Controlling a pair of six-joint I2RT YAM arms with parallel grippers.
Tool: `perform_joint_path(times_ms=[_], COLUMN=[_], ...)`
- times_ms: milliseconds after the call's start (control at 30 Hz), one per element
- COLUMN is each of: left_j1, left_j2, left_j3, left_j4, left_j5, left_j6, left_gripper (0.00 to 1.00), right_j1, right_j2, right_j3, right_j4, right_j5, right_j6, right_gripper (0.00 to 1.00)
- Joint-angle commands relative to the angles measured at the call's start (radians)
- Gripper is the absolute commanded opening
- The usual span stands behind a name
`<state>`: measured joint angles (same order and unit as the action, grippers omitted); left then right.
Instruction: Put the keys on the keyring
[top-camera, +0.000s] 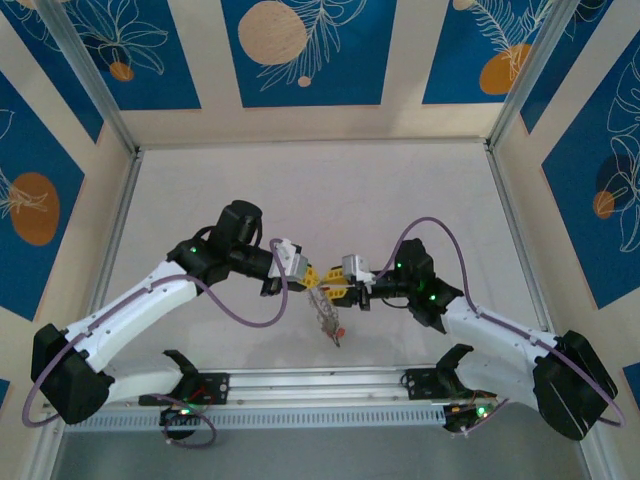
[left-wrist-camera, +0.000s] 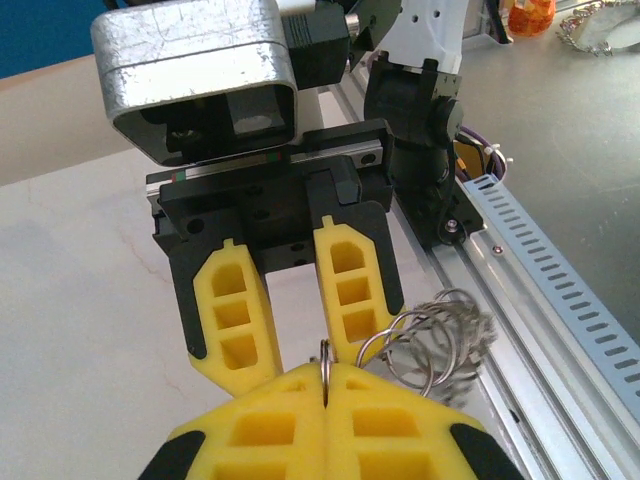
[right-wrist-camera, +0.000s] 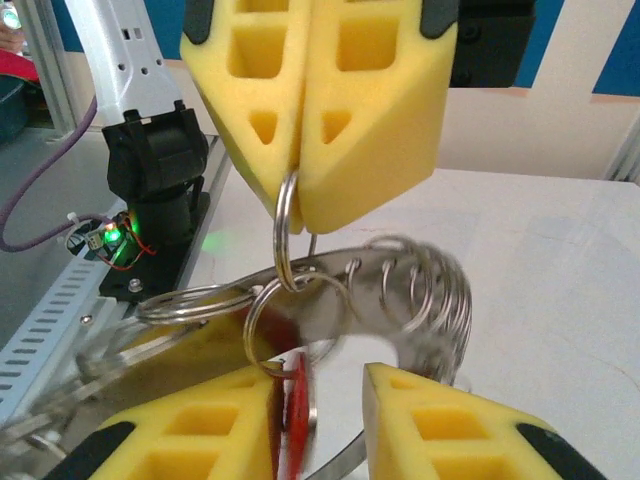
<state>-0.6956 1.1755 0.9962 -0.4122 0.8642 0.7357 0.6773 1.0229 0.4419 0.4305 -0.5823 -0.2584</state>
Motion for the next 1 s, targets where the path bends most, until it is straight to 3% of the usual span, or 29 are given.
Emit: perform_joint_path(times_ms=[0,233,467,567,733,900,967], left_j1=[0.008,0.009,0.008,0.008,0.008,0.008,0.008], left_j2=[-0.004,-0.014,-0.016,-0.016,-0.016,-0.020,-0.021], left_j3=[0.032,0.035,0.032,0.033,0.033,0.035,0.035], left_j4=[-0.004,-0.016,-0.023,-0.021,-0.022,-0.029,-0.033], left_j5=[0.048,0.049,0.045,0.045,0.042,0.041,0.038], left_j6=[0.025,0.030,0.034,0.034,0.035,0.037,0.040], left_gripper=[0.00,0.00,0.00,0.00,0.00,0.00,0.00], right_j1=[0.008,0.010,0.028,0.047,0.059,0.059,0.059], right_j2=[0.021,0.019,0.043,0.058,0.072,0.060,0.053], right_j3=[0.030,0.020,0.018,0.015,0.007,-0.014,-0.017], right_j4=[-0.004,-0.001,0.029,0.043,0.057,0.070,0.059], right_j5=[-0.021,-0.014,-0.004,0.034,0.065,0.083,0.081], right_j6=[-0.005,-0.002,0.012,0.000,-0.008,0.000,0.000], right_gripper=[0.25,0.27,0.19,0.26,0.26,0.15,0.02])
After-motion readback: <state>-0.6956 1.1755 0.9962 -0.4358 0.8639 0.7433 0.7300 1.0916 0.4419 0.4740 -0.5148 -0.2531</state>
